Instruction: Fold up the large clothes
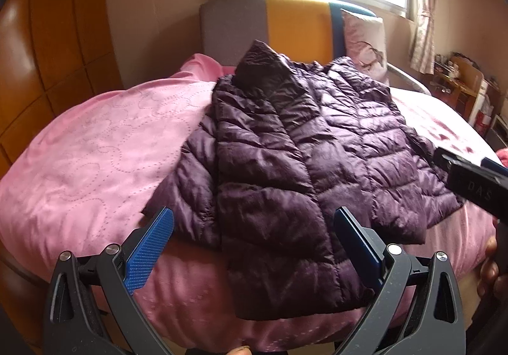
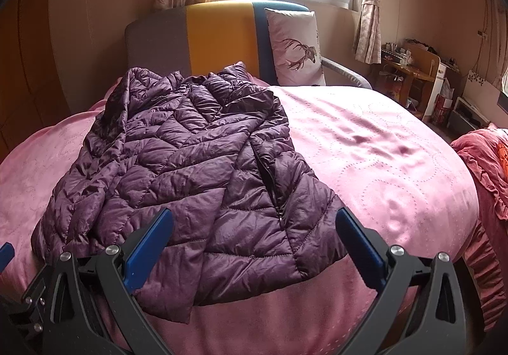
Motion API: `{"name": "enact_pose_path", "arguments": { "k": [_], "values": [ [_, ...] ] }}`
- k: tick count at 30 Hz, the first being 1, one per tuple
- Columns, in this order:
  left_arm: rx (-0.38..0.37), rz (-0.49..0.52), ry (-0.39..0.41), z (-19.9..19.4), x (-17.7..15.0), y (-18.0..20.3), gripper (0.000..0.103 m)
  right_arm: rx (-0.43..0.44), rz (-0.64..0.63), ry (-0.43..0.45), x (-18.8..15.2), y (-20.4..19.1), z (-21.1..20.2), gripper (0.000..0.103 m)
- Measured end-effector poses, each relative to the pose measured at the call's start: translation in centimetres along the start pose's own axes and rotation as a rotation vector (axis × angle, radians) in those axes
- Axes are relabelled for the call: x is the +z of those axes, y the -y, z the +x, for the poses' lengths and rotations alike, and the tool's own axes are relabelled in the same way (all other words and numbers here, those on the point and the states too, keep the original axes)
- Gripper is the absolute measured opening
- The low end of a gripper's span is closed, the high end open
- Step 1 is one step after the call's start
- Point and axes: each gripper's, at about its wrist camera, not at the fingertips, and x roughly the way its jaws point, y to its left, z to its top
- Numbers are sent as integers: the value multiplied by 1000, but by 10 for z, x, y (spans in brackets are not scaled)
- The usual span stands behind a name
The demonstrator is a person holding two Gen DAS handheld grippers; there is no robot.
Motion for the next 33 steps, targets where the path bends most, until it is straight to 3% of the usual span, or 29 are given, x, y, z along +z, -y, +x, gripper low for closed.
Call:
{"name": "enact_pose_path", "arguments": {
  "k": [7,13,15,16,17,18,19,20,22,23,25,33],
  "values": [
    [-136,98,10,-3,-6,19,100,42,20,-15,11,11,14,101],
    [-156,139,-58,14,-15,29,99,163,-75,-68,20,-22,42,101],
    [-162,136,-78,20,-19,27,81,184,-113,-88,21,-34,54,99],
    [-174,127,-100,24,-20,24,70,192,-134,-101,21,-41,62,95],
    [-183,115,-113,27,-20,21,66,200,-147,-115,20,-47,69,93],
    [-198,99,-116,28,-20,17,63,206,-155,-136,18,-51,76,85],
    [-218,87,-114,27,-19,13,55,216,-161,-157,17,-53,82,72],
    [-233,86,-110,25,-18,10,44,231,-164,-180,15,-55,90,68],
    [-264,95,-99,21,-17,5,31,247,-174,-187,12,-56,95,46],
    [-277,94,-95,19,-16,1,22,247,-181,-183,11,-55,96,42],
    [-312,77,-92,15,-13,-9,19,254,-176,-175,12,-51,96,28],
    [-359,-105,-24,-5,18,-75,16,241,-90,-120,32,-13,83,8]
  ]
}}
